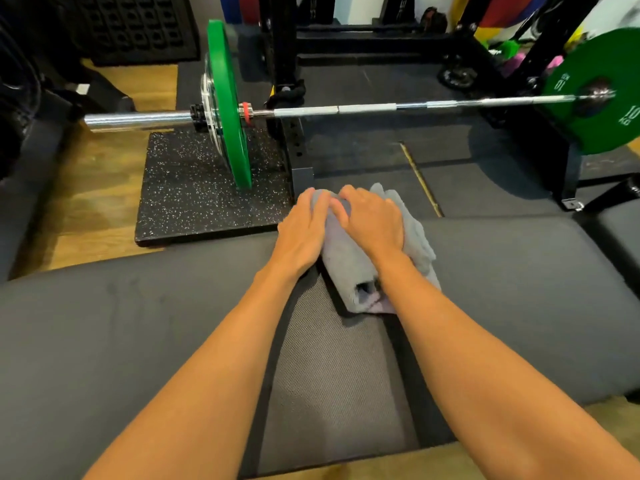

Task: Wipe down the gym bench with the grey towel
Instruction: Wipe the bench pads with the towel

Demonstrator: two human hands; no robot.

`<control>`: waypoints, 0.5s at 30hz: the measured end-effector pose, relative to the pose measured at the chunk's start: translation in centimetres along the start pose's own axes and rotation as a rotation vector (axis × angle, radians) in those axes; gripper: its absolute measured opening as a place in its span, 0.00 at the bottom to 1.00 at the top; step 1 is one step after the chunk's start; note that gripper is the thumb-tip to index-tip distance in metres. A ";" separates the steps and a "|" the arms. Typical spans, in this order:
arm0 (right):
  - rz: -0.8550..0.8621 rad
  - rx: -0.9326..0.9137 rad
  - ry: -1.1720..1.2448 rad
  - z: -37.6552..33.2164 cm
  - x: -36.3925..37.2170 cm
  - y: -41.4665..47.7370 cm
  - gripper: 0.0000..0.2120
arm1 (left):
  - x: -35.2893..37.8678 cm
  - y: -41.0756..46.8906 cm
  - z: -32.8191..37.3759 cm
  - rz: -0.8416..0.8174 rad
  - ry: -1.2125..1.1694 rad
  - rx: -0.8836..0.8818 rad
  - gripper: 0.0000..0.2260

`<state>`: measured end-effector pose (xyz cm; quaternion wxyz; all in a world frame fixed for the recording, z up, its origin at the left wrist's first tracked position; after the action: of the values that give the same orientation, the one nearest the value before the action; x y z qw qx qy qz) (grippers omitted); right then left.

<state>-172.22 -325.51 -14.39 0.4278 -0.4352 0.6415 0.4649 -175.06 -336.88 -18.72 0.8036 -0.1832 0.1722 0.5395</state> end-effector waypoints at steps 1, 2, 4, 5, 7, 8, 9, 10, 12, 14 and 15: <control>-0.001 -0.007 -0.010 0.0 0.0 0.5 0.16 | -0.1 0.1 -0.1 -0.001 -0.021 -0.022 0.25; 0.018 -0.009 -0.008 -0.1 -0.4 0.0 0.16 | -0.2 -0.1 0.0 0.005 -0.023 -0.040 0.26; 0.057 -0.015 0.034 -0.1 -1.8 -3.0 0.14 | -0.4 -0.6 0.4 0.013 0.025 -0.053 0.25; 0.054 -0.014 0.069 0.0 -2.5 -5.2 0.13 | -0.4 -0.7 0.8 0.003 0.059 -0.062 0.25; 0.012 0.020 0.088 0.9 -3.8 -10.4 0.13 | 0.3 -1.1 1.4 -0.064 0.176 -0.103 0.27; 0.009 0.040 0.077 1.6 -4.5 -13.2 0.13 | 0.8 -1.4 1.6 -0.099 0.283 -0.116 0.28; 0.023 0.053 0.066 2.3 -5.4 -15.8 0.12 | 1.2 -1.6 1.9 -0.118 0.392 -0.113 0.29; 0.041 0.064 0.058 2.9 -6.2 -18.3 0.12 | 1.7 -1.7 2.4 -0.122 0.475 -0.094 0.28; 0.059 0.062 0.060 3.6 -7.3 -21.5 0.12 | 2.8 -1.8 3.7 -0.116 0.536 -0.039 0.23; 0.082 0.053 0.070 4.1 -7.4 -21.8 0.13 | 4.2 -1.6 4.8 -0.104 0.499 0.034 0.20; 0.100 0.062 0.075 4.5 -7.2 -20.7 0.14 | 4.6 -1.3 5.2 -0.078 0.475 0.068 0.21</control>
<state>-149.92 -323.94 -13.04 0.3928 -0.4061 0.6923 0.4489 -171.84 -331.14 -16.25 0.7663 -0.2845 0.3672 0.4438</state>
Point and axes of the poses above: each hand's wrist, its own y-axis towards the middle knuckle, its own x-axis out of the palm, z = x × y, the point moved 8 cm from there along y, towards the middle knuckle, and after that the axes turned 2 degrees about -x, right-handed, at the moved point
